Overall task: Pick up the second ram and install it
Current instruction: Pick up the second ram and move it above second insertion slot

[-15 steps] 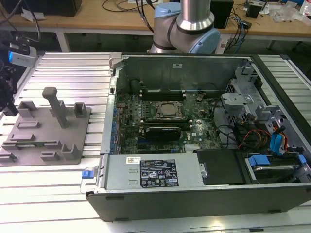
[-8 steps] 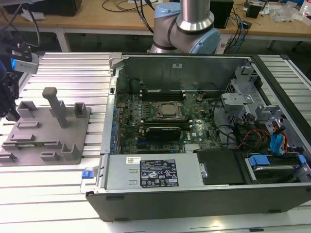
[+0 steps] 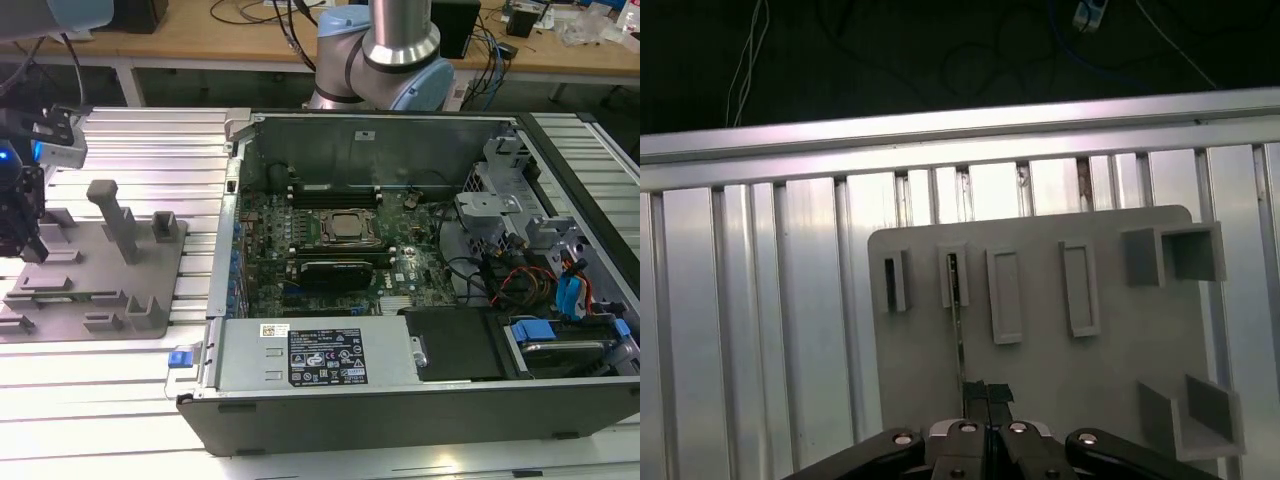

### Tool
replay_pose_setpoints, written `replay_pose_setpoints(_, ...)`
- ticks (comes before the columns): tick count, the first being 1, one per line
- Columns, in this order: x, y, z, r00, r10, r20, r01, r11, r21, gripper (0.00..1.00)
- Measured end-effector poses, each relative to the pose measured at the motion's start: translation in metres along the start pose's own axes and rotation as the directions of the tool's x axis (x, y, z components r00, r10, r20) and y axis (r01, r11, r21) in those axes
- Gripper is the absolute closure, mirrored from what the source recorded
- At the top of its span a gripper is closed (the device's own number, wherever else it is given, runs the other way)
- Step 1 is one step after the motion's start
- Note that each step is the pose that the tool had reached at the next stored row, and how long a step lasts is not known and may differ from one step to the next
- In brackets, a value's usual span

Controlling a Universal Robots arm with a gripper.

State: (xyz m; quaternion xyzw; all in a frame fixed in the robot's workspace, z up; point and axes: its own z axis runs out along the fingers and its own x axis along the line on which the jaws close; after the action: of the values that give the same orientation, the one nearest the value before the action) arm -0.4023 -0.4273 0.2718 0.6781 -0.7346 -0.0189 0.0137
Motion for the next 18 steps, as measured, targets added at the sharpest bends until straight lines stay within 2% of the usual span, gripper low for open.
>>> replay_pose_setpoints(3, 0.0015, -0.0005, 0.0052, 1.0000, -0.005, -0.0003, 0.005, 1.0000, -0.0002, 0.92)
replay_pose_setpoints(8, 0.0049, -0.0014, 0.0208, 0.9998, -0.022, -0.0009, 0.022, 0.9998, -0.0001, 0.92)
replay_pose_setpoints(13, 0.0056, -0.0018, 0.0269, 0.9995, -0.030, -0.0014, 0.030, 0.9995, -0.0003, 0.92)
replay_pose_setpoints(16, 0.0056, -0.0018, 0.0274, 0.9995, -0.032, -0.0014, 0.032, 0.9995, -0.0002, 0.92)
replay_pose_setpoints(17, 0.0056, -0.0018, 0.0274, 0.9995, -0.032, -0.0015, 0.032, 0.9995, -0.0003, 0.91)
replay_pose_setpoints(18, 0.0056, -0.0018, 0.0274, 0.9995, -0.032, -0.0014, 0.032, 0.9995, -0.0003, 0.86)
